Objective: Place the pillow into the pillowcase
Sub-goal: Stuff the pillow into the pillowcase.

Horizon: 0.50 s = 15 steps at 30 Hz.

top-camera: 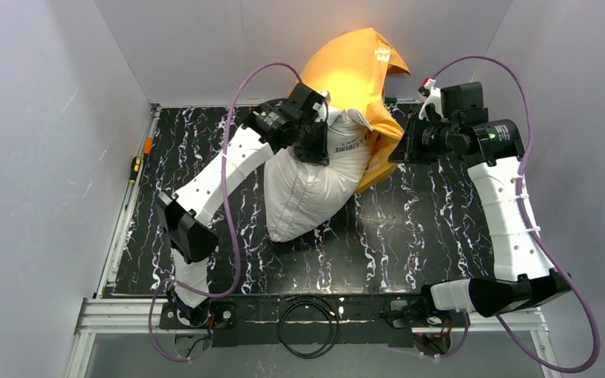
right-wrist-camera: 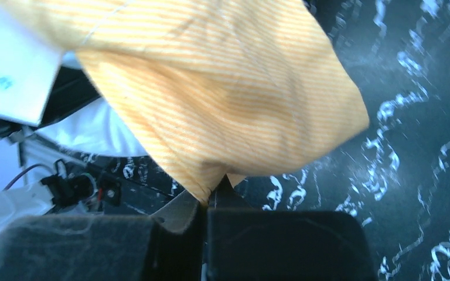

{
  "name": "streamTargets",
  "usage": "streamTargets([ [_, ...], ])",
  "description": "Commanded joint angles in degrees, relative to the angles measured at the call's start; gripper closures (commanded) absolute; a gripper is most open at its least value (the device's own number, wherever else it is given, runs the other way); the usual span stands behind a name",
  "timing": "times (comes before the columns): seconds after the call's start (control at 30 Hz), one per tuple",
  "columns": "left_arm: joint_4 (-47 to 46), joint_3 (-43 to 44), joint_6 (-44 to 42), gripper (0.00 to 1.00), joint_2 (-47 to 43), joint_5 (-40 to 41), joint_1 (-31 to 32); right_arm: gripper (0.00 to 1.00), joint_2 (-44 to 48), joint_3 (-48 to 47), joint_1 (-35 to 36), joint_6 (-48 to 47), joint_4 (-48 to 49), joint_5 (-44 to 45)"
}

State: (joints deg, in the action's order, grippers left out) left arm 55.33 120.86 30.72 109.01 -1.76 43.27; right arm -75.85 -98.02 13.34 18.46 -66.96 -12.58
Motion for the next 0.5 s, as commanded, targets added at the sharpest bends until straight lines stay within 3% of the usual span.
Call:
streamTargets([
  [0.0, 5.0, -1.4, -2.1, 0.98, -3.5, 6.5, -11.4, 0.99, 4.7, -10.3, -2.0, -3.4, -0.9, -10.0],
  [0.27, -7.0, -9.7, 4.6, 0.7, -10.0, -27.1, -19.0, 0.99, 2.5, -12.7, -2.0, 0.5, 11.5, -22.1],
  [0.47, -17.2, -15.6, 15.6, 0.53, -13.7, -43.6, -24.3, 0.99, -1.9, -10.2, 2.0, 9.4, 30.0, -25.9],
])
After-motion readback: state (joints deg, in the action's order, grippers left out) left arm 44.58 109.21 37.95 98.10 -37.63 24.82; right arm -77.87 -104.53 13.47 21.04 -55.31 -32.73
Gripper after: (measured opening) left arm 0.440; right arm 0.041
